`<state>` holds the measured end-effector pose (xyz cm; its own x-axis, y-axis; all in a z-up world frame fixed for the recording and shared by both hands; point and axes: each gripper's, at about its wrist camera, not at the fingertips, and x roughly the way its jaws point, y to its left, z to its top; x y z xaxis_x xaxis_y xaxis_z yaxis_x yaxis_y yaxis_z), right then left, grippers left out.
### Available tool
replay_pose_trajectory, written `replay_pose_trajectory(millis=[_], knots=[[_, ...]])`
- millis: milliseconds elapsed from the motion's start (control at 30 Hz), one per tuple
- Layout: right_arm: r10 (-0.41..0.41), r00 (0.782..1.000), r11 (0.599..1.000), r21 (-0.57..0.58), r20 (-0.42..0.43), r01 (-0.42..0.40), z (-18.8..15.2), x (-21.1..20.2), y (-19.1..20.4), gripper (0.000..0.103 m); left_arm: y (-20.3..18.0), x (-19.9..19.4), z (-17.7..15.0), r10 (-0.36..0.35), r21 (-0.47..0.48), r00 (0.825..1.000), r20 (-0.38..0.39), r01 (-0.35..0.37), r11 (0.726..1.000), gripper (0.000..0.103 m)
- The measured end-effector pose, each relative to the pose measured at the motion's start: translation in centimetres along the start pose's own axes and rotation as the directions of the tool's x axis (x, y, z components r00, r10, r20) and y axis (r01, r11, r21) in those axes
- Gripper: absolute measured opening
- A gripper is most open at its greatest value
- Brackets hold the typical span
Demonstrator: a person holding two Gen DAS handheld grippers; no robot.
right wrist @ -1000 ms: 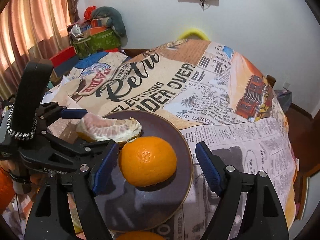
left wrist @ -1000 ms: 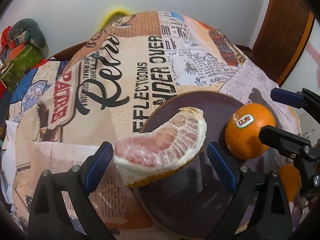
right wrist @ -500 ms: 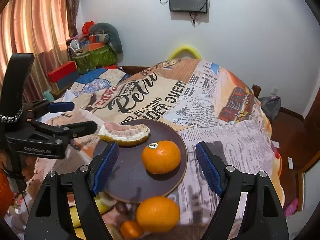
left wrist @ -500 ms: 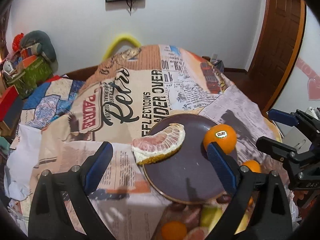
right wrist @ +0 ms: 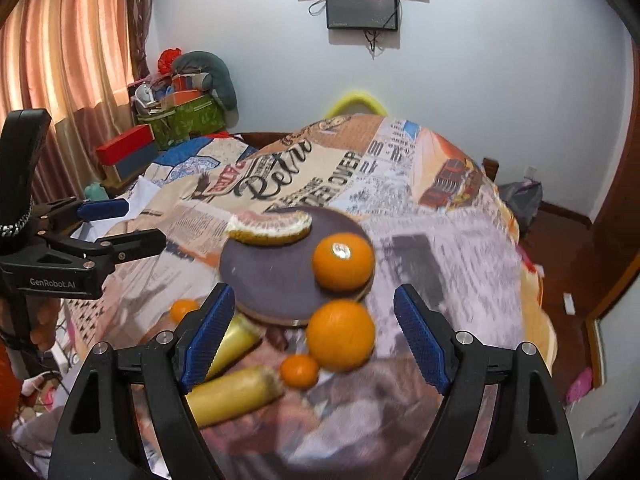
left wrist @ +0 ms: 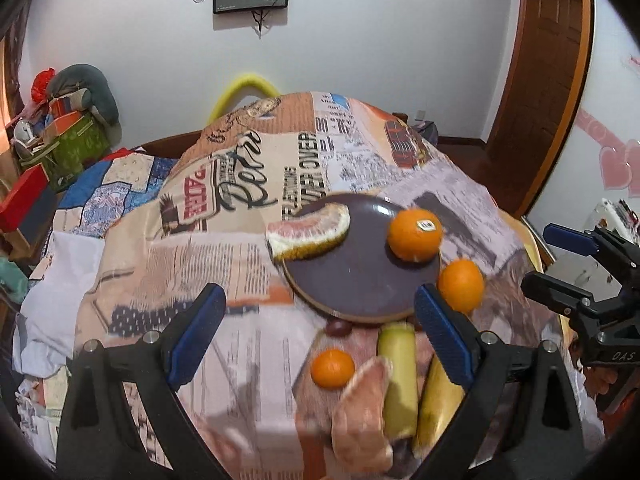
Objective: Organize fruits
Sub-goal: 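Withdraw both tools and move toward the banana and pomelo piece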
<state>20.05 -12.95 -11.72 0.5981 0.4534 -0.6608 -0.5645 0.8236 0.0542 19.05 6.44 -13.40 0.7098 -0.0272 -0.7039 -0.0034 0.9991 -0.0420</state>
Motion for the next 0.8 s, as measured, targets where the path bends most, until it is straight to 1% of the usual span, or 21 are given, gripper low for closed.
replay_pose_trajectory(millis=[167, 300, 400, 433, 500, 600, 700, 800], knots=[[-0.017, 0.999, 1.0, 0.0, -0.028, 0.017, -2.3, -0.4, 1.4, 0.08, 0.1, -0.4, -2.9, -0.005, -0.011, 0.999, -0.038, 0.005, 1.0, 0.096], [0.002, 0.998, 1.0, 0.013, -0.057, -0.001, -4.1, -0.4, 2.5, 0.08, 0.5, -0.1, -5.2, 0.001, -0.016, 0.997, -0.082, -0.003, 1.0, 0.095], [0.013, 0.997, 1.0, 0.016, -0.071, -0.011, -5.1, -0.2, 3.3, 0.082, 0.9, -0.6, -6.7, 0.002, -0.018, 0.996, -0.09, -0.003, 1.0, 0.093], [0.016, 0.997, 1.0, 0.017, -0.078, -0.015, -5.4, 0.0, 3.7, 0.086, 1.0, -0.9, -7.2, 0.001, -0.021, 0.996, -0.09, -0.003, 1.0, 0.093], [0.027, 0.996, 0.999, 0.02, -0.089, -0.025, -6.2, 0.6, 4.4, 0.09, 1.2, -1.3, -7.9, 0.0, -0.025, 0.996, -0.091, -0.003, 1.0, 0.093], [0.047, 0.989, 0.999, 0.032, -0.141, -0.043, -7.5, 2.3, 5.3, 0.09, 1.7, -1.5, -8.8, 0.004, -0.036, 0.994, -0.105, -0.008, 0.999, 0.093], [0.054, 0.981, 0.998, 0.038, -0.184, -0.048, -8.1, 3.8, 6.1, 0.09, 2.3, -1.6, -9.6, 0.006, -0.053, 0.993, -0.117, -0.013, 0.998, 0.093], [0.057, 0.979, 0.998, 0.042, -0.197, -0.049, -8.0, 4.7, 6.7, 0.09, 2.7, -1.8, -10.0, 0.022, -0.064, 0.993, -0.116, -0.029, 0.997, 0.093]])
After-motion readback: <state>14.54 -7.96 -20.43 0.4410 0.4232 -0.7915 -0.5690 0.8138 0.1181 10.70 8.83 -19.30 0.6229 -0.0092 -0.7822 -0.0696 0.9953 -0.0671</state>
